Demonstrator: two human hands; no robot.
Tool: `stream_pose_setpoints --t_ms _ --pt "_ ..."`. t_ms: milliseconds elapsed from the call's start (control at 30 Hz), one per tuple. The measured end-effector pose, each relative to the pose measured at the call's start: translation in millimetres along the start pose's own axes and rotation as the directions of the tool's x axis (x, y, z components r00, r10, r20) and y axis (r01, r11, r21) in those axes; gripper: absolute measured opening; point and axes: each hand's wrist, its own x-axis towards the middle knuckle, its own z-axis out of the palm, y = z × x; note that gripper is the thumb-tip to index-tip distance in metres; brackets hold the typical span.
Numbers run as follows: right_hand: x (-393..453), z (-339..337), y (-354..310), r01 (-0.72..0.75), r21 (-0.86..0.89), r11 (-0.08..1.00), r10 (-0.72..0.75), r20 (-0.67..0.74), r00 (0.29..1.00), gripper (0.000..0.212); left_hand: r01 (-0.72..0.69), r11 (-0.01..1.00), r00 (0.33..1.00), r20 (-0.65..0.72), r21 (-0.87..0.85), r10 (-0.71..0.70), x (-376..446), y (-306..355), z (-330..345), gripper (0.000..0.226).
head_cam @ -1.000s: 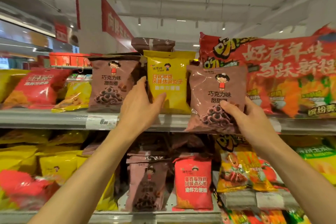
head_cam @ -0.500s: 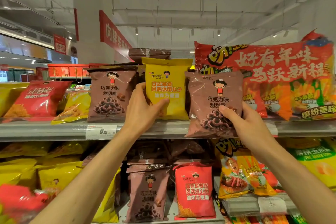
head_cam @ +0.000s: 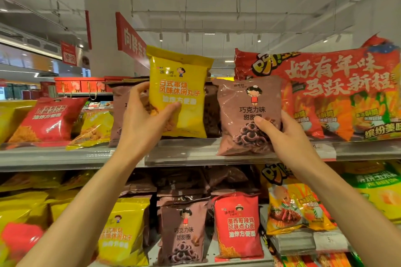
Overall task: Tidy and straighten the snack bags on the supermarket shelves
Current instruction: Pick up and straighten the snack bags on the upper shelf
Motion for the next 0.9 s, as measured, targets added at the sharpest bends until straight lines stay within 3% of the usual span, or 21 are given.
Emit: stream_pose_setpoints --t_ms 133,333,433,567,733,900 --pt "17 28 -13 0.048 -0.032 0.998 -0.049 -0.011 0.999 0.027 0.008 1.0 0.999 -0.041 -0.016 -0.008 -1 -4 -32 0.074" --pt "43 77 -17 0.085 -0.069 0.994 -0.088 -0.039 0.995 0.046 0.011 1.0 1.0 -0.019 0.017 -0.011 -4 -11 -61 0.054" --pt "47 95 -15 0.093 -0.104 0.99 -0.1 -0.06 0.993 0.042 0.025 0.999 1.0 -0.012 0.02 -0.025 -6 -18 -67 0.042" --pt "40 108 -10 0.092 -0.213 0.973 -0.088 0.027 0.996 0.043 0.037 0.999 0.999 -0.001 0.013 -0.037 -8 -24 -71 0.027" --pt "35 103 -4 0.101 -0.448 0.888 -0.058 0.109 0.992 0.053 0.041 0.999 0.999 0.02 -0.003 -0.041 -10 -26 -68 0.032" --pt "33 98 -5 0.103 -0.454 0.885 -0.035 0.155 0.987 0.057 0.042 0.998 0.999 0.036 -0.051 -0.04 -18 -30 -60 0.029"
